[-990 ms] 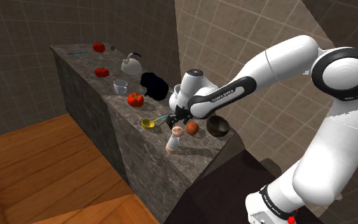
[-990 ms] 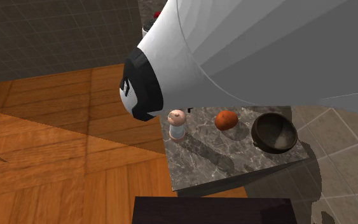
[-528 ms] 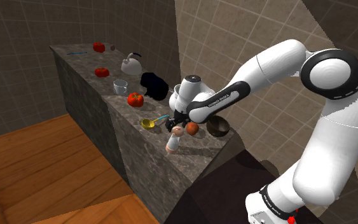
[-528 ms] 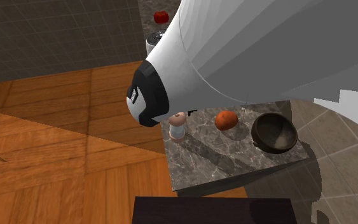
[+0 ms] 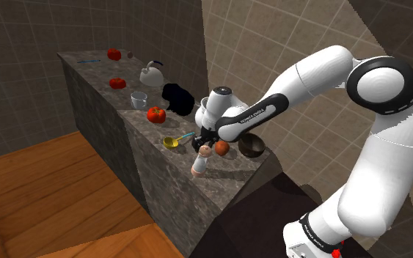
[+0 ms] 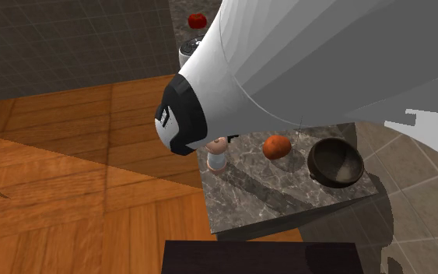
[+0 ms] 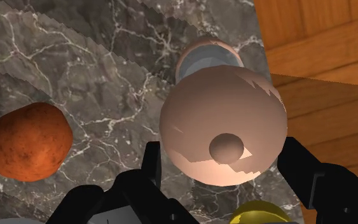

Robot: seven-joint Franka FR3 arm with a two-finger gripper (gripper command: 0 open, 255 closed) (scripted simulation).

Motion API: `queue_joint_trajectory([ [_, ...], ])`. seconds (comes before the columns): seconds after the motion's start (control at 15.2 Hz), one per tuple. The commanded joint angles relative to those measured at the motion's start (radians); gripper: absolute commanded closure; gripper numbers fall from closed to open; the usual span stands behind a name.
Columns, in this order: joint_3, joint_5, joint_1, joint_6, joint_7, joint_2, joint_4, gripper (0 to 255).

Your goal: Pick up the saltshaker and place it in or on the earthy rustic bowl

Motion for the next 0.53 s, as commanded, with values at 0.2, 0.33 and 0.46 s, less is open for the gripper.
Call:
queue_joint_trajectory([
  [0.2, 0.0, 0.0, 0.0, 0.0, 0.0, 0.0, 0.0, 255],
  [0.33, 0.0, 0.0, 0.0, 0.0, 0.0, 0.001, 0.0, 255],
  [0.46, 0.004, 0.007, -0.003, -0.01, -0.006, -0.012, -0.002, 255],
])
